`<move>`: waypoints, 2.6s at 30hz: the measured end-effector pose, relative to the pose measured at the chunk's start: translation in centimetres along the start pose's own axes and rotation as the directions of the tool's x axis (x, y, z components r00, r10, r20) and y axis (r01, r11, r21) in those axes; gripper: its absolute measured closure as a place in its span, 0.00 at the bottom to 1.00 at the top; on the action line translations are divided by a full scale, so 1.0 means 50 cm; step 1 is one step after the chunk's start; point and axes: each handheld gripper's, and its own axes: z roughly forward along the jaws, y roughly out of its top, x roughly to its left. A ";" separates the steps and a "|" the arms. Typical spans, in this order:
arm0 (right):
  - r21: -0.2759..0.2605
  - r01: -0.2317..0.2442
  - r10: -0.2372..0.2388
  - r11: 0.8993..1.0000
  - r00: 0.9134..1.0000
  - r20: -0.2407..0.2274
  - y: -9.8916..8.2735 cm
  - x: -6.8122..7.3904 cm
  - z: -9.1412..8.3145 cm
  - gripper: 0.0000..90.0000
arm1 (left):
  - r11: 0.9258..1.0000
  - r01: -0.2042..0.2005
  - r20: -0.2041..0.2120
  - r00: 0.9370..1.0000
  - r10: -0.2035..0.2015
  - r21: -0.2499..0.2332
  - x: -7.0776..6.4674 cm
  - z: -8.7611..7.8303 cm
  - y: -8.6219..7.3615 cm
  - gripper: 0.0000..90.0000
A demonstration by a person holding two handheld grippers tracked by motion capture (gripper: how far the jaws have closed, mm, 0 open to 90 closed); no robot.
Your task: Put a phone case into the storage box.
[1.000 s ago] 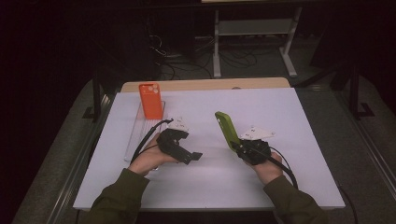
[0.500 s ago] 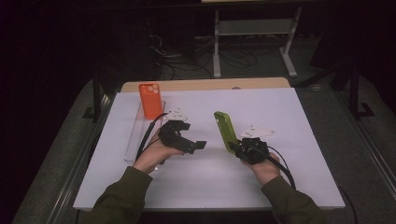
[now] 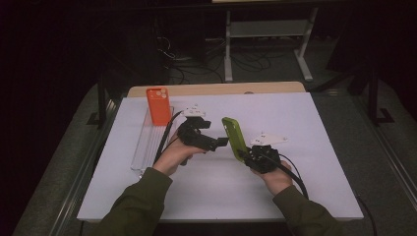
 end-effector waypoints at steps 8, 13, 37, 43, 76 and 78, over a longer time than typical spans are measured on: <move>-0.018 0.004 -0.004 1.000 1.000 -0.011 0.002 0.002 -0.004 0.85 | 1.000 -0.014 0.006 1.000 0.014 -0.011 0.001 0.029 0.007 0.00; -0.022 -0.002 0.002 1.000 1.000 -0.019 0.004 0.004 -0.006 0.85 | 1.000 0.012 0.019 1.000 -0.012 -0.026 -0.007 0.046 0.007 0.00; -0.023 0.009 -0.010 1.000 0.999 -0.034 0.004 0.012 -0.002 0.85 | 0.994 0.072 0.035 0.997 -0.069 -0.077 -0.014 0.063 0.011 0.09; -0.018 0.023 -0.023 1.000 0.999 -0.026 0.004 0.012 0.001 0.84 | 0.994 0.072 0.040 0.997 -0.069 -0.082 -0.014 0.060 0.013 0.12; 0.053 0.056 -0.054 0.997 0.998 -0.031 -0.063 -0.047 -0.057 0.00 | 0.995 -0.023 -0.192 0.981 0.004 -0.098 0.060 -0.122 0.102 0.17; 0.064 0.054 -0.054 0.996 0.998 -0.017 -0.073 -0.050 -0.060 0.00 | 0.995 -0.030 -0.217 0.976 0.009 -0.094 0.068 -0.138 0.110 0.17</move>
